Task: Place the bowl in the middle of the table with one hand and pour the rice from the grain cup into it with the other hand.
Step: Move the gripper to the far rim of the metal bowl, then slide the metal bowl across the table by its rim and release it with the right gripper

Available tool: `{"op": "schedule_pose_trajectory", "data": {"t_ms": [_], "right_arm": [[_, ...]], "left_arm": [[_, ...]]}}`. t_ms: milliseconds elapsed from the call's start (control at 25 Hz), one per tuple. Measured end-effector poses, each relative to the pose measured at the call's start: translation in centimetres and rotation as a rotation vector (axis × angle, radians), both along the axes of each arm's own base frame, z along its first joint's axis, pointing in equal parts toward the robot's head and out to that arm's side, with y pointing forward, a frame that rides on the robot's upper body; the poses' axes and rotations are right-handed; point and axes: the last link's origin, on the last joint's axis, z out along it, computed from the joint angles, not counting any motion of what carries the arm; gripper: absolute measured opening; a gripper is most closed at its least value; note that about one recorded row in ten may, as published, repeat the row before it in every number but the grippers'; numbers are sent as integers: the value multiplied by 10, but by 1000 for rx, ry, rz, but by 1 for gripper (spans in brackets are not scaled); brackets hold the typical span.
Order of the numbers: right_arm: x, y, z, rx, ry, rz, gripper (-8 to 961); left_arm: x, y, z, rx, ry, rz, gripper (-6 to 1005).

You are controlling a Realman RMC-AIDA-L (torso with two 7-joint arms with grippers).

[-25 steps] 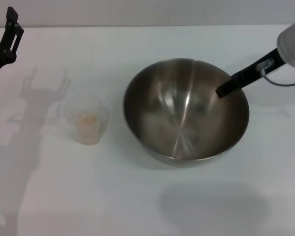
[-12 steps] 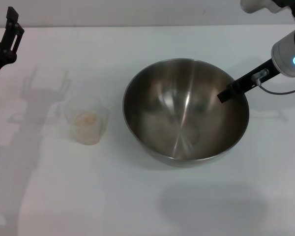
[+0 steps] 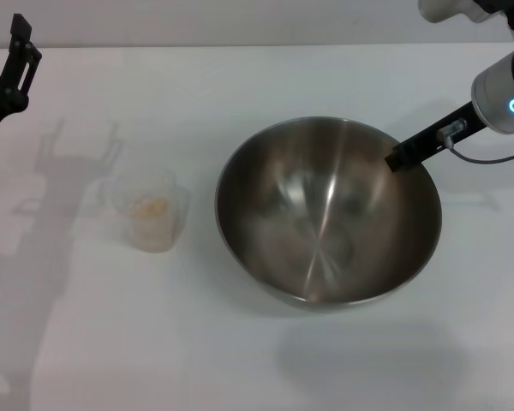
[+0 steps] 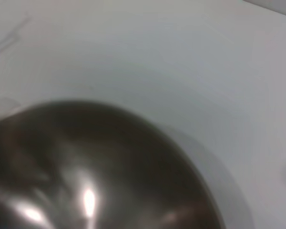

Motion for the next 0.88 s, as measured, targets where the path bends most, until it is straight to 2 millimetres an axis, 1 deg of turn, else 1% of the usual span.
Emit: {"op": "schedule_pose_trajectory", "data": {"t_ms": [40, 160, 480, 880], "right_arm": [[0, 0, 0, 1, 1, 1, 44], [-3, 2, 3, 19, 7, 13, 39], [-14, 8, 23, 100, 48, 47, 31], [-30, 8, 22, 88, 135, 92, 22]], "left_arm": [[0, 0, 0, 0, 0, 0, 811], [0, -1, 0, -1, 1, 1, 810], [0, -2, 0, 3, 0, -5, 809], [0, -2, 0, 2, 2, -9, 808]]}}
